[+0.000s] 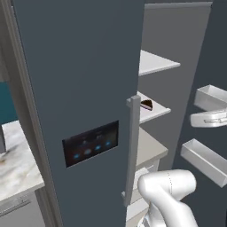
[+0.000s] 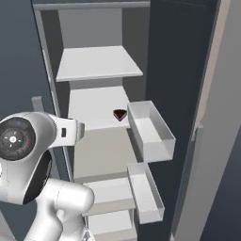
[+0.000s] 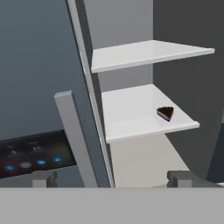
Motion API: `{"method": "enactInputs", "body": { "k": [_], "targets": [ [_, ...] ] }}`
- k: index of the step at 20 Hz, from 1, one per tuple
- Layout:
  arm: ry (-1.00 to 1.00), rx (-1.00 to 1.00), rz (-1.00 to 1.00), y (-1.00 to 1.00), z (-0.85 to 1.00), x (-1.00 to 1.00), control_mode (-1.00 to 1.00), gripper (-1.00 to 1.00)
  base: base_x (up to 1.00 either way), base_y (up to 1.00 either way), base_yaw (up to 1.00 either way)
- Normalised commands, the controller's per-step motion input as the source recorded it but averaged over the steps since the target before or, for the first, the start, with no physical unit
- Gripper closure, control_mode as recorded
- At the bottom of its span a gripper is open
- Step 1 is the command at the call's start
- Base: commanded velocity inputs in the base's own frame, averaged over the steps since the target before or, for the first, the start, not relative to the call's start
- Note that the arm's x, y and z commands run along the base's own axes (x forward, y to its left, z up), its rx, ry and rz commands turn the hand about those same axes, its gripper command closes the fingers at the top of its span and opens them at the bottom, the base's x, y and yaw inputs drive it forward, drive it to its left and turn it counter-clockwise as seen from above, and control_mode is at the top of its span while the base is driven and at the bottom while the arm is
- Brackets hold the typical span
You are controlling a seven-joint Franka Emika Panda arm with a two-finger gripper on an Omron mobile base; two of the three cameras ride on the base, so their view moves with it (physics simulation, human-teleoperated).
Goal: Take the donut and cake from the fridge and place them on the empty tray on the dining counter.
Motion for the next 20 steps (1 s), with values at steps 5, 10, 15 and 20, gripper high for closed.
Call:
{"method": "enactInputs", "body": {
  "k": [5, 10, 15, 20],
  "targets": [
    [0.0, 0.0, 0.0, 0.0, 0.0, 0.0, 1.0, -1.0, 0.77, -0.44, 0.0],
    [0.0, 0.0, 0.0, 0.0, 0.0, 0.0, 1.0, -1.0, 0.95, -0.15, 0.04],
    [0.0, 0.0, 0.0, 0.0, 0.0, 0.0, 1.0, -1.0, 0.98, 0.01, 0.07],
    [0.0, 0.0, 0.0, 0.0, 0.0, 0.0, 1.0, -1.0, 0.9, 0.02, 0.11]
  ]
}}
